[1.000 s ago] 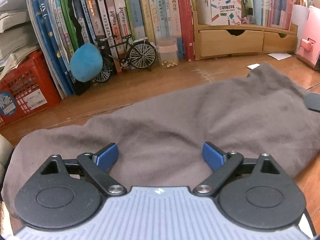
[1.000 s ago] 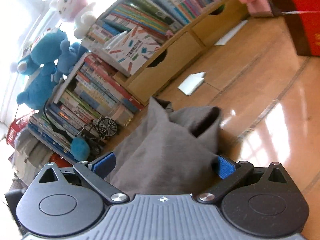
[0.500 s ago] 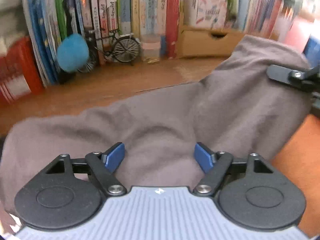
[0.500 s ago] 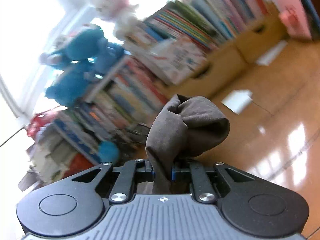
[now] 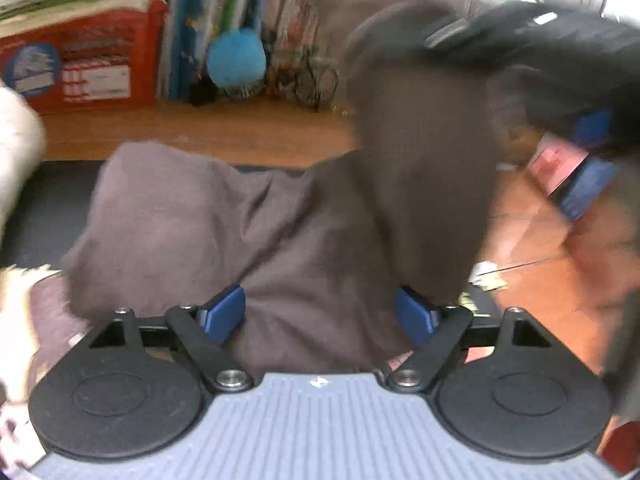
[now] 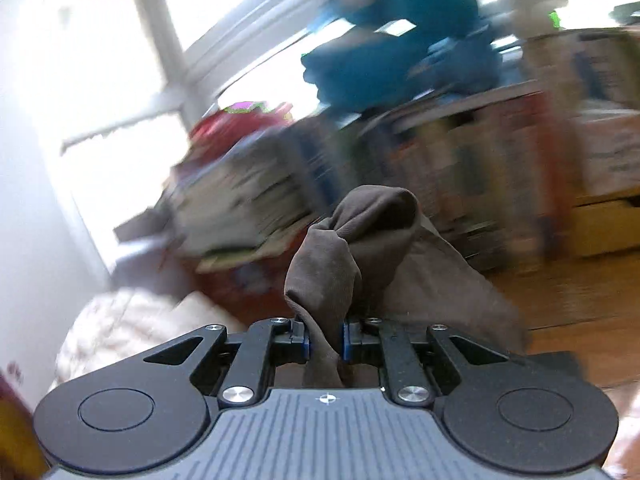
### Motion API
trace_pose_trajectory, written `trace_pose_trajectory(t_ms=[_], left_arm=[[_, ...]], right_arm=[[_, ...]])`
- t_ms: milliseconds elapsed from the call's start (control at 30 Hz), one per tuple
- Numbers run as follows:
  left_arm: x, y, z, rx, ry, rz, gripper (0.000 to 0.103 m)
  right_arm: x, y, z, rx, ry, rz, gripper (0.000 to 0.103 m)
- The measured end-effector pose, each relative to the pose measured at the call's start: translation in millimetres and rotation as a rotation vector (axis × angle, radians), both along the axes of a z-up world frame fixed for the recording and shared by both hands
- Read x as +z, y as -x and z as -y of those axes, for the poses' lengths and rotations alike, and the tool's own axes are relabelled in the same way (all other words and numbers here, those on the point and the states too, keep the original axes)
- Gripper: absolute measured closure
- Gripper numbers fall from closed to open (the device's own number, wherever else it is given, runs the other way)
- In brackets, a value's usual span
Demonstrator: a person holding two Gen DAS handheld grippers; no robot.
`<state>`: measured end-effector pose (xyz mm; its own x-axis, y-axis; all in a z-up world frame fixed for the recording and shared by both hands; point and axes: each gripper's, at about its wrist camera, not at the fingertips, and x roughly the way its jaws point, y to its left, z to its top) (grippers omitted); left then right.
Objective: Fold clothes
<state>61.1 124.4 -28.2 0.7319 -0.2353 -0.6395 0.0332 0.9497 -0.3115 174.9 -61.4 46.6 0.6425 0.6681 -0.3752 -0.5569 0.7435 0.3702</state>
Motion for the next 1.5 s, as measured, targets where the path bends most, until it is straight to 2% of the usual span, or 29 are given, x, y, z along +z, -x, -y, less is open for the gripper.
trace_pose_trajectory(t_ms=[33,133,300,400,433,467,500,533,567,600,667,800,933,1033,1100,1167,1267,1333,1400,1467,1500], left_arm=[[8.1,13.4,-6.8,0.008,0.008,0.022,0.019],[28.6,53.9,-42.4,0.085,-0.044,0.077,0.017],[47.9,87.6,-91.1,0.215,-0.085,0.087,0.017],[65.8,81.8,-101.0,0.176,-0.020,0.161,0.017],[72.9,78.4,-100.5,0.144,0.016,0.199,0.013],[79.7,74.2,-99.6,0.111,0.052,0.236,0.010],[85.4,66.3,-96.2,0.075,0.085,0.268,0.007],[90.3,57.8,-92.7,0.040,0.116,0.295,0.006],[91.1,46.8,-88.4,0.013,0.127,0.299,0.006],[91.2,35.4,-84.4,-0.012,0.137,0.299,0.006],[79.9,10.9,-78.0,-0.029,0.126,0.244,0.006],[36.7,-15.9,-74.0,0.006,0.071,0.103,0.006],[2.1,-16.9,-84.8,0.081,0.050,0.019,0.009],[7.5,3.9,-100.9,0.136,0.114,0.043,0.011],[24.2,24.7,-110.1,0.180,0.117,0.105,0.011],[37.7,36.0,-115.1,0.176,0.145,0.163,0.009],[57.5,42.0,-109.4,0.008,0.269,0.271,0.003],[58.0,30.8,-98.1,-0.099,0.330,0.303,0.002],[45.2,9.8,-85.7,-0.105,0.293,0.238,0.002],[21.6,-11.1,-78.2,-0.064,0.232,0.123,0.002],[7.2,-14.9,-82.4,-0.029,0.233,0.080,0.003]], right_arm=[[-2.7,1.4,-12.1,0.040,0.020,-0.002,0.087],[-15.6,7.0,-41.6,0.150,0.095,-0.010,0.088],[-50.3,13.9,-76.2,0.267,0.244,-0.058,0.087],[-69.8,26.0,-92.7,0.296,0.347,-0.026,0.084],[-72.1,30.4,-93.9,0.300,0.358,-0.007,0.082],[-71.5,34.7,-93.8,0.313,0.361,0.013,0.073],[-70.4,38.9,-93.3,0.328,0.362,0.031,0.052],[-68.2,43.8,-92.0,0.355,0.357,0.039,0.038],[-64.7,50.6,-89.1,0.376,0.358,0.052,0.015],[-60.8,57.8,-85.9,0.395,0.361,0.066,0.011],[-54.2,72.5,-78.0,0.416,0.371,0.099,0.011],[-36.9,90.4,-33.4,0.364,0.351,0.110,0.011],[-22.2,87.1,11.9,0.226,0.324,0.126,0.012],[-10.0,60.9,30.1,0.110,0.229,0.105,0.022],[-10.0,39.7,22.0,0.076,0.184,0.083,0.045],[-20.1,21.6,0.7,0.094,0.192,0.049,0.052],[-51.5,2.1,-38.3,0.125,0.284,-0.002,0.053],[-77.7,-2.3,-47.0,0.106,0.333,-0.043,0.052],[-92.2,1.2,-45.8,0.101,0.342,-0.022,0.052],[-85.7,7.7,-36.2,0.109,0.329,-0.018,0.052],[-81.3,11.1,-31.0,0.114,0.322,-0.018,0.048]])
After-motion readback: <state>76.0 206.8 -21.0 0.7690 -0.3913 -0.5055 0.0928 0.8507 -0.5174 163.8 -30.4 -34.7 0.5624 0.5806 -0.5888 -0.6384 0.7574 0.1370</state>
